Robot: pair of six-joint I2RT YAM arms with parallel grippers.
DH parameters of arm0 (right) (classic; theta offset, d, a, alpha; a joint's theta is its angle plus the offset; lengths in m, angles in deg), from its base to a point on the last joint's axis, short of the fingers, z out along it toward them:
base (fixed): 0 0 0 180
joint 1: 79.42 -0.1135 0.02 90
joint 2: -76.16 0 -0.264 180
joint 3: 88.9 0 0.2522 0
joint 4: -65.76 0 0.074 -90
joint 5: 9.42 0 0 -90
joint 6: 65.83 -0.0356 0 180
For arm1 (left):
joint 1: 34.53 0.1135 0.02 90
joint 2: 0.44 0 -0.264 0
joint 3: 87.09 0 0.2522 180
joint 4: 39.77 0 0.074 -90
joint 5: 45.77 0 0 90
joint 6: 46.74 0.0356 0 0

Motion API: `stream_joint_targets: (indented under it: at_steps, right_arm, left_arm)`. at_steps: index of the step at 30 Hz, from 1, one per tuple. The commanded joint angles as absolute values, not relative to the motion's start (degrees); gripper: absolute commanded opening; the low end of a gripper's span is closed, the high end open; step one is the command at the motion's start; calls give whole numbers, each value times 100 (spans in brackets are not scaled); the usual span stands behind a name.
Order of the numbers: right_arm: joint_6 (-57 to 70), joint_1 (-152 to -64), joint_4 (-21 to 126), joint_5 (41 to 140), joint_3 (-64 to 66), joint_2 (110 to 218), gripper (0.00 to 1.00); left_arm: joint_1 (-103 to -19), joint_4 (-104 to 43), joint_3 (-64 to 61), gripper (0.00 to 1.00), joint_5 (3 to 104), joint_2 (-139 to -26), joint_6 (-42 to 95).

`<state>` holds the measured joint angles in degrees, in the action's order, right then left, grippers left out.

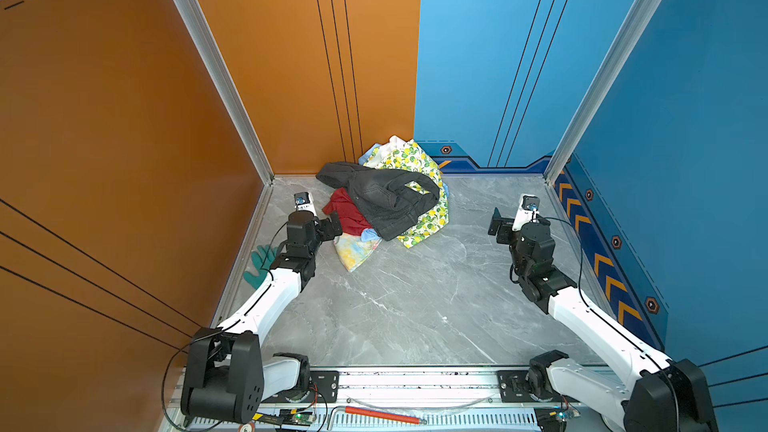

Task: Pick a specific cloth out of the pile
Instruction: 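Reach the left gripper to the red shirt while the right approaches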

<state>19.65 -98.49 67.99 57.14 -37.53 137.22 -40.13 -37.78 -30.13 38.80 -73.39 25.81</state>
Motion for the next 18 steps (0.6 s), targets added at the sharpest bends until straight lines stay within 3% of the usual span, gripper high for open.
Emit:
stream_joint_targets:
  at_steps: [1,6,10,18]
  right_arm:
    - [1854,-10147,6150,6283,-3581,13690,100]
    - [2036,-10918,6519,7011,-3753,13846,97]
    - [2210,-11604,6683,7149,-3932,14025,96]
    - [2529,-12595,7243,7148,-4260,14326,95]
  left_arm:
    - [-3907,-3134,-2668,99,4679,-7687,1787]
    - [-3602,-3061,-2307,87,5738,-8436,942]
    - [-3529,-3119,-2067,72,6136,-9030,588]
    - [-3526,-2936,-1606,68,6273,-9542,577]
